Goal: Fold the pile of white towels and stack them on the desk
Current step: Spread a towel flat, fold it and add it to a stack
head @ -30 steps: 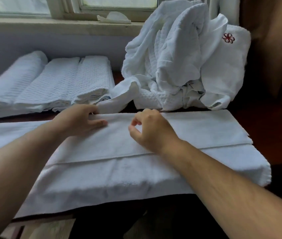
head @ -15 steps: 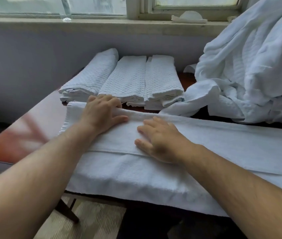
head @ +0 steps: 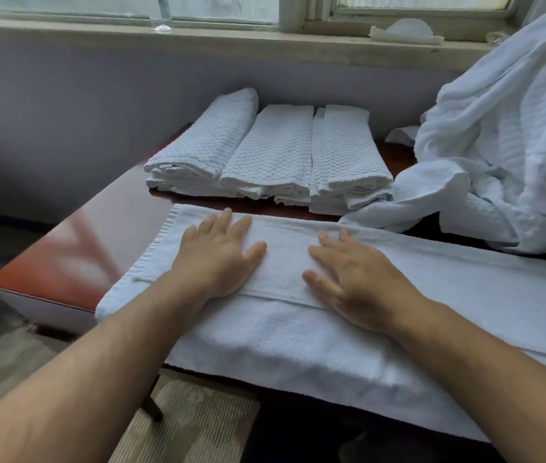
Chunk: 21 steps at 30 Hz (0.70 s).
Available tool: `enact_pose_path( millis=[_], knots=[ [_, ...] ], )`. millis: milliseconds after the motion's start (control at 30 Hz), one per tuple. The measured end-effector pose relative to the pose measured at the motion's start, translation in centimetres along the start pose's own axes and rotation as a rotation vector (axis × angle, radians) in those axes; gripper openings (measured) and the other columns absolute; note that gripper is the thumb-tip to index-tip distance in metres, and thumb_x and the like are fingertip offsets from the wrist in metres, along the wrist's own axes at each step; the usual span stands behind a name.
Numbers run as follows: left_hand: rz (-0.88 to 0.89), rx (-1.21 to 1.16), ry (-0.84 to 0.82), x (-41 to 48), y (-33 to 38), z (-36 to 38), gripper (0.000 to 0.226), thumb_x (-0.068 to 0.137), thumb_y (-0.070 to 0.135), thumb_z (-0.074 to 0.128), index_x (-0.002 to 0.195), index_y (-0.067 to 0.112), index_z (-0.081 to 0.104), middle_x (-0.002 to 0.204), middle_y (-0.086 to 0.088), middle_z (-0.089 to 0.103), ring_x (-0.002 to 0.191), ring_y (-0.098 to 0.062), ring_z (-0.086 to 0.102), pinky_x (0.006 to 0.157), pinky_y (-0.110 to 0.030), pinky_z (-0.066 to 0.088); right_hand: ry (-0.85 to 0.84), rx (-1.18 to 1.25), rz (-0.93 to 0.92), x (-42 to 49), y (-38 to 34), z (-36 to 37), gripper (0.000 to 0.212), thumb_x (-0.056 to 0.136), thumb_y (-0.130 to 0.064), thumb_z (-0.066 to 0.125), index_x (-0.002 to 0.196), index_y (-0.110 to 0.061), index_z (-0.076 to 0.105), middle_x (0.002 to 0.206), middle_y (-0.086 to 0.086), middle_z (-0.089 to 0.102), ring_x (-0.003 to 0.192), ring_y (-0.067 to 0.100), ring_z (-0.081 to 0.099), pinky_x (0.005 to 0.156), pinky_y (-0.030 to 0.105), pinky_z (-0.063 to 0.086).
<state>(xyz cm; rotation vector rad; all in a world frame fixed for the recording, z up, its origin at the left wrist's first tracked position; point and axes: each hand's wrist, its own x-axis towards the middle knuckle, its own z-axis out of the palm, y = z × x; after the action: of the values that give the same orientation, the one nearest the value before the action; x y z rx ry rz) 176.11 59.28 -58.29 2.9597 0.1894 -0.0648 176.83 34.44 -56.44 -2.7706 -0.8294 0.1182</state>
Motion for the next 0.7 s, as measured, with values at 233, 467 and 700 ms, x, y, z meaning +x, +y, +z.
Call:
enact_pose_path(
  millis=[233,467,700],
  knots=[
    [0.315,-0.131,0.139,1.9,5.4,-0.6,0.068,0.098,0.05,0.049,0.158,0.029,0.025,0.165,0.001,0.024,0.153,-0.017,0.014,0.125,-0.039,0.006,0.21,-0.101,0.42,0.9,5.6,-2.4,0.059,0.093,-0.062,0.053,0.137,-0.024,0.053,0.136,0.004,0.054,0.125,0.03,0.047,0.102,0.049,0.036],
    [0.522,-0.17,0.323,3.1,7.7,-0.4,0.031,0.081,0.047,0.078,0.101,0.026,0.067,0.101,0.005,0.062,0.101,-0.022,0.055,0.094,-0.043,0.043,0.408,-0.108,0.128,-0.1,6.4,-2.4,0.025,0.081,-0.043,0.075,0.082,-0.021,0.063,0.088,-0.002,0.052,0.09,0.025,0.052,0.079,0.038,0.04],
    [0.481,-0.204,0.433,2.6,6.9,0.3,0.027,0.081,0.045,0.077,0.097,0.026,0.067,0.101,0.009,0.058,0.105,-0.019,0.054,0.091,-0.037,0.037,0.193,-0.003,-0.008,2.0,5.6,-2.5,0.016,0.094,-0.034,0.059,0.099,-0.023,0.069,0.098,-0.003,0.07,0.097,0.022,0.062,0.081,0.037,0.048]
  ],
)
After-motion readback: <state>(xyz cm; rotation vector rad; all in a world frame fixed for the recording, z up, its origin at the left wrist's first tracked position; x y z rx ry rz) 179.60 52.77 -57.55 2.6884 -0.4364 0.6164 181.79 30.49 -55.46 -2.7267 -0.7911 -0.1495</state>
